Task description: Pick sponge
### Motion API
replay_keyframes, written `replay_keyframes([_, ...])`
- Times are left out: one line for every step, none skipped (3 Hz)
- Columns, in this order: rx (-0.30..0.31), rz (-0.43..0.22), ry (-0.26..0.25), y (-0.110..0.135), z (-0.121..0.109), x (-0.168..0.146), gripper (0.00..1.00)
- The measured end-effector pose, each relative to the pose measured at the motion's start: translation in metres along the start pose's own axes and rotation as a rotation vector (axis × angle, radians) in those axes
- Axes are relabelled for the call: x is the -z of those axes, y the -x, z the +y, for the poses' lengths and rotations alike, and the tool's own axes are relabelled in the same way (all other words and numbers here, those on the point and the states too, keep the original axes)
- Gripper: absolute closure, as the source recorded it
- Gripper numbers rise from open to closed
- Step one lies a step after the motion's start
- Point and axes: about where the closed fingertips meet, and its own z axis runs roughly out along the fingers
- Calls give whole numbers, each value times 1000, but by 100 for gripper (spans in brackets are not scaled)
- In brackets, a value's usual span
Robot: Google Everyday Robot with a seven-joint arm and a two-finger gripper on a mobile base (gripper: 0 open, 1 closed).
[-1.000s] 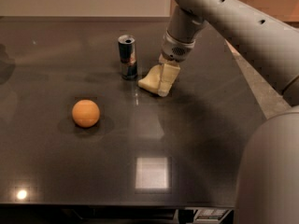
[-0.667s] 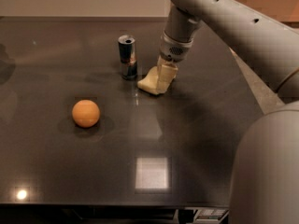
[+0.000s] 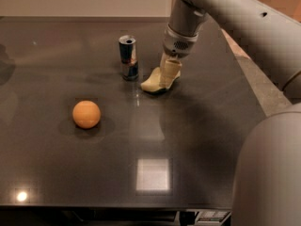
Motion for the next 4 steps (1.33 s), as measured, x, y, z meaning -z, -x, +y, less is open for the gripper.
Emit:
replay_keyframes([28,-16,-10,2,4,26,100])
replay_keyframes([75,-41,-31,9,8,59,100])
replay_keyframes([134,-62,-50,21,13,91,100])
replay_keyframes([185,-102,-90,33,12,121,100])
